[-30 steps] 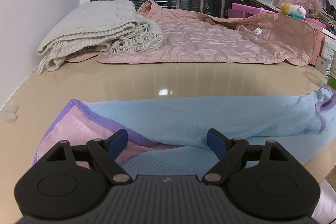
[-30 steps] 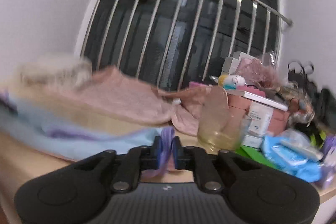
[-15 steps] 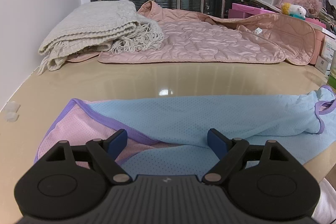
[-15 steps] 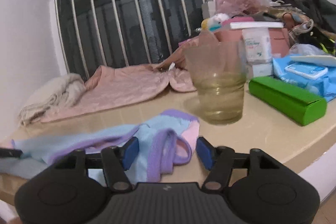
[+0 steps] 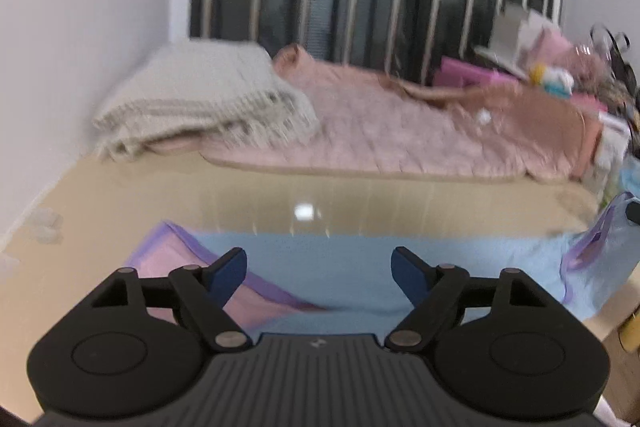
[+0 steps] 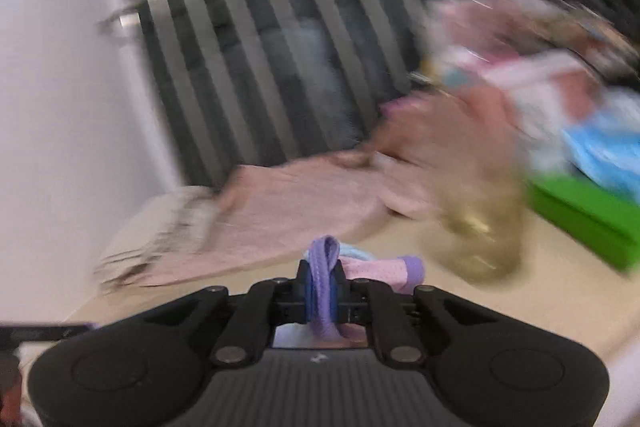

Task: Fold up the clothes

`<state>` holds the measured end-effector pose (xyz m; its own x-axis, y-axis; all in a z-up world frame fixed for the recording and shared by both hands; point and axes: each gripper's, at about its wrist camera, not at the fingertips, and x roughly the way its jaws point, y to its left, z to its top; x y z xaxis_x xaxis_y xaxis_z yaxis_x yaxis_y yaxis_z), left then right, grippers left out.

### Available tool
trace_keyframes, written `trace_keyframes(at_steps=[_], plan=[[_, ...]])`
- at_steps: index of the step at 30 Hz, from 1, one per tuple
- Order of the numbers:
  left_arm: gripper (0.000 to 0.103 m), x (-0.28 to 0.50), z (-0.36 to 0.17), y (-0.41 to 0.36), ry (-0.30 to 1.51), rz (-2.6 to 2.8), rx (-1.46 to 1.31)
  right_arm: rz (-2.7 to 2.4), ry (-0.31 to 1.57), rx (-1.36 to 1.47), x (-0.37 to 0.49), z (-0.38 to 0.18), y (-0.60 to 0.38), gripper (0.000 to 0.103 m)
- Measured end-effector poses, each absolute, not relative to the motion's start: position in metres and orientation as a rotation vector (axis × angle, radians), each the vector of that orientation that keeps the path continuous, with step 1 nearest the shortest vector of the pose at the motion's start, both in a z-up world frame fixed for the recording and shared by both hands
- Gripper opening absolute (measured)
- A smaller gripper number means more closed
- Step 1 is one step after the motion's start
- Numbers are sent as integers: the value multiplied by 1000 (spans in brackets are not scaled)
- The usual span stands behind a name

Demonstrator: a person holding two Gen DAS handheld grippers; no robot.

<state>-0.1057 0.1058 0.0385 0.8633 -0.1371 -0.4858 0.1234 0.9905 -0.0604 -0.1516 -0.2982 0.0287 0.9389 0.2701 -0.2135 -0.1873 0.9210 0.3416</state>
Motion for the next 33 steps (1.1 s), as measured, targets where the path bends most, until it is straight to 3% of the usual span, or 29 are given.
trace_keyframes(at_steps=[7, 10, 12, 14, 17, 19, 20, 21, 23, 26, 28, 30, 33], plan=[[81, -119, 35, 133, 522, -66, -111, 550, 343, 196, -120, 29, -158, 10], [81, -127, 32, 145, 532, -39, -123, 560, 422, 134, -115, 15, -126, 22], [81, -130, 30, 151, 536, -22, -130, 575, 449, 106, -116, 9, -114, 42], [81, -133, 29, 155, 534, -10, -141, 591, 393, 116, -127, 20, -126, 47], [81, -134, 28, 152, 531, -28, -151, 581, 296, 146, -138, 38, -153, 47], [82, -134, 28, 149, 529, -41, -158, 514, 329, 152, -122, 40, -163, 46], [82, -134, 28, 148, 528, -47, -161, 496, 368, 157, -110, 35, -166, 44], [82, -135, 28, 146, 528, -57, -160, 481, 409, 163, -99, 29, -167, 34], [82, -135, 28, 135, 531, -89, -136, 507, 493, 163, -80, 15, -161, 23], [82, -139, 27, 122, 534, -131, -92, 584, 571, 121, -71, 5, -146, 24], [84, -142, 25, 115, 538, -160, -69, 637, 504, 61, -76, 17, -150, 36], [84, -142, 23, 114, 546, -196, -80, 698, 457, -1, -79, 30, -157, 75], [84, -143, 22, 108, 553, -275, -89, 787, 432, -133, -67, 48, -162, 76]])
